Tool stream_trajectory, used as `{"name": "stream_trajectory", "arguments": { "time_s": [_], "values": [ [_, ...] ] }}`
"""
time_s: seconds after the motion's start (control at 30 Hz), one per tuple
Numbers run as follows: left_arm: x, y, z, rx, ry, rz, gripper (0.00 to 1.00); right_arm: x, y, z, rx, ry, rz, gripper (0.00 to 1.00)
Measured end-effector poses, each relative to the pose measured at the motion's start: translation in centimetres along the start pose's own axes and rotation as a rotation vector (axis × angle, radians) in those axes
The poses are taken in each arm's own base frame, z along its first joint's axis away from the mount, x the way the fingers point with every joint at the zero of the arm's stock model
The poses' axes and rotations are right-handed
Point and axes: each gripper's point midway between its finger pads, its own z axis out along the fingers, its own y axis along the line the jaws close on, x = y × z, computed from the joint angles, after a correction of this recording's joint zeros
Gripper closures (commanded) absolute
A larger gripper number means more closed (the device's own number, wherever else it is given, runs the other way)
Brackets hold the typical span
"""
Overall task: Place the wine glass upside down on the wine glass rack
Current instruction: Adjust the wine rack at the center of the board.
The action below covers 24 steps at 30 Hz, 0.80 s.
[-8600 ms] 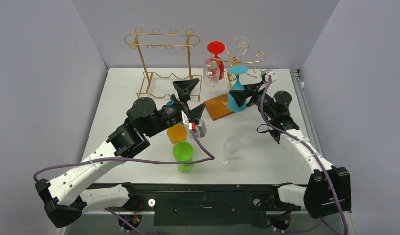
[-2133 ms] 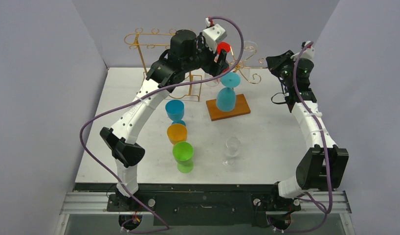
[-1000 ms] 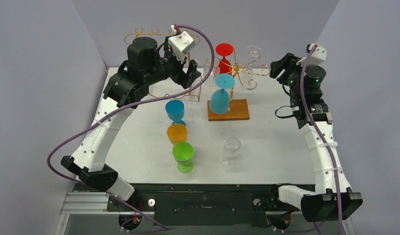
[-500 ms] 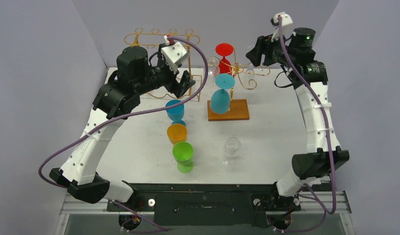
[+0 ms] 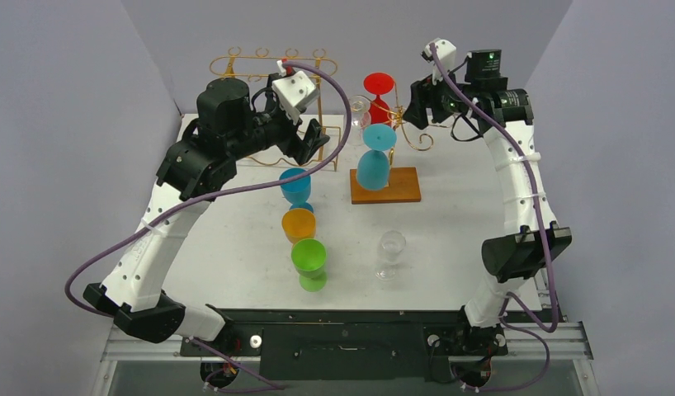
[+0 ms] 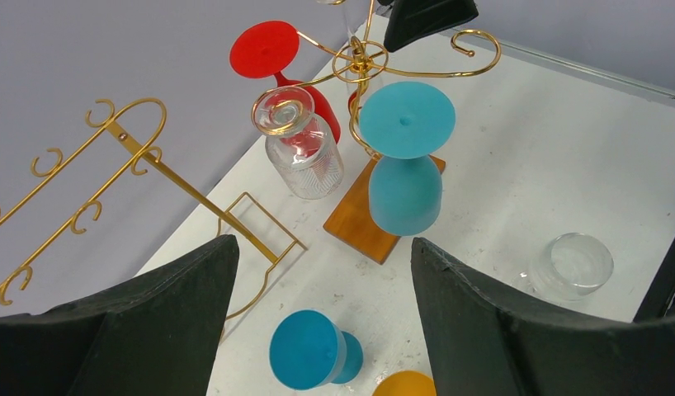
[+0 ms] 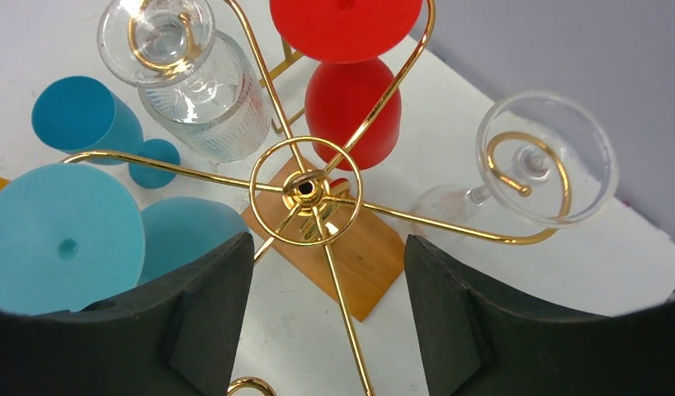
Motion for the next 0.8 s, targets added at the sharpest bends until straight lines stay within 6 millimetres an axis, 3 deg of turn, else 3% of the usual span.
{"name": "stream_trajectory", "arguments": {
  "time_s": [0.17,0.5,0.8],
  "values": [
    [0.1,0.1,0.0,-0.003,0.002,0.000,0.26,-1.2,0.0,-0.6,-0.009,-0.008,-0.090,0.35],
    [0.3,0.2,0.4,0.000,0.012,0.012,0.26,0.6,0.7,2.0,-0.075,0.060,-0.187,0.28],
    [0.4,0.2,0.5,-0.001,0.013,0.016,0.25,0.5,2.1,3.1,-0.105,0.067,-0.249,0.26]
  ]
}}
